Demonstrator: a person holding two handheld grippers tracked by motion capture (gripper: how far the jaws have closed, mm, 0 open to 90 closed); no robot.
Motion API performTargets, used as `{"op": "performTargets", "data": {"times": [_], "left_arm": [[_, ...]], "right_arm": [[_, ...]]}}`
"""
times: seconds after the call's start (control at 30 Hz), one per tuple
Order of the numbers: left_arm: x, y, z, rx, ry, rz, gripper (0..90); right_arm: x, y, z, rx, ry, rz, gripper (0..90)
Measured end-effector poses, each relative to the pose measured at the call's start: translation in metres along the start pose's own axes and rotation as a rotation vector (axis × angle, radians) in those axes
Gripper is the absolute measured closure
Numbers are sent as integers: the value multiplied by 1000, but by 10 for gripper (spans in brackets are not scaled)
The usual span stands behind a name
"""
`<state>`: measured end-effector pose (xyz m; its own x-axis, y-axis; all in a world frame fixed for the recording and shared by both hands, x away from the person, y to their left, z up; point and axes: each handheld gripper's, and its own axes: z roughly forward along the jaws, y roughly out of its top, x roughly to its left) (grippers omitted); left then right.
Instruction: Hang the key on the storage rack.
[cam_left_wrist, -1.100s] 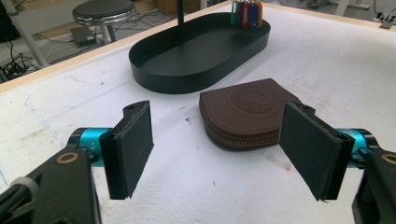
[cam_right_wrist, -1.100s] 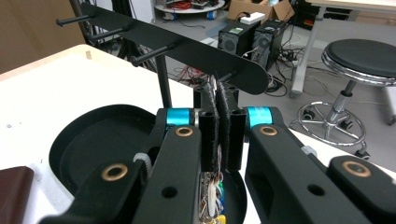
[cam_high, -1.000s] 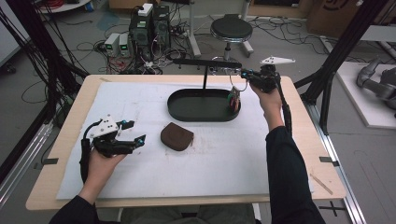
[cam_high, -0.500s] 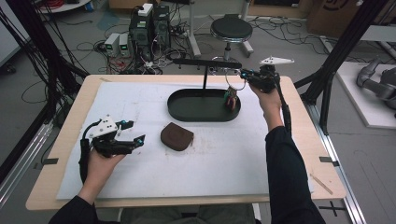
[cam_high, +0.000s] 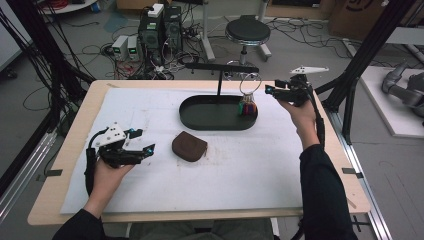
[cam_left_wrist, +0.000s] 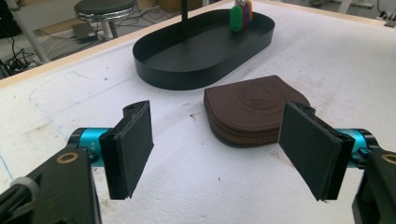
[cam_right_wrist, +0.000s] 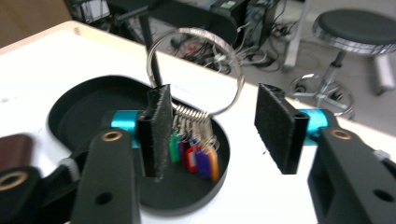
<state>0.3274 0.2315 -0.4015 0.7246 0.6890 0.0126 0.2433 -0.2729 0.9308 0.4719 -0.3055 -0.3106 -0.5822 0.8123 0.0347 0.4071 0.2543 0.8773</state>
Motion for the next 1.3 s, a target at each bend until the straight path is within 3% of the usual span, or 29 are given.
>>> {"op": "performTargets", "data": {"times": [0.07, 0.2, 0.23, 0.37, 0.6, 0.73, 0.9, 1.03, 1.3], "left_arm": [[1, 0, 1, 2, 1, -3, 262], [3, -1, 3, 9, 4, -5, 262], [3, -1, 5, 13, 4, -6, 262], [4, -1, 8, 14, 2, -10, 262], [5, -4, 15, 38, -8, -7, 262], [5, -5, 17, 42, -12, -10, 260], [4, -5, 18, 47, -8, -4, 260], [5, -5, 18, 50, -11, -7, 260], [5, -5, 19, 48, -5, -4, 260]], "right_arm": [[4, -7, -9, -41, 7, -15, 455], [8, -13, -19, 2, 42, -11, 414], [15, -19, -30, -56, 46, -45, 429], [24, -29, -45, -77, 58, -60, 417], [32, -49, -61, -84, 77, -57, 389], [33, -70, -73, -100, 68, -24, 341], [33, -91, -80, -115, 47, 6, 307], [35, -106, -76, -96, 39, 27, 279], [37, -117, -76, -90, 43, 30, 257]]}}
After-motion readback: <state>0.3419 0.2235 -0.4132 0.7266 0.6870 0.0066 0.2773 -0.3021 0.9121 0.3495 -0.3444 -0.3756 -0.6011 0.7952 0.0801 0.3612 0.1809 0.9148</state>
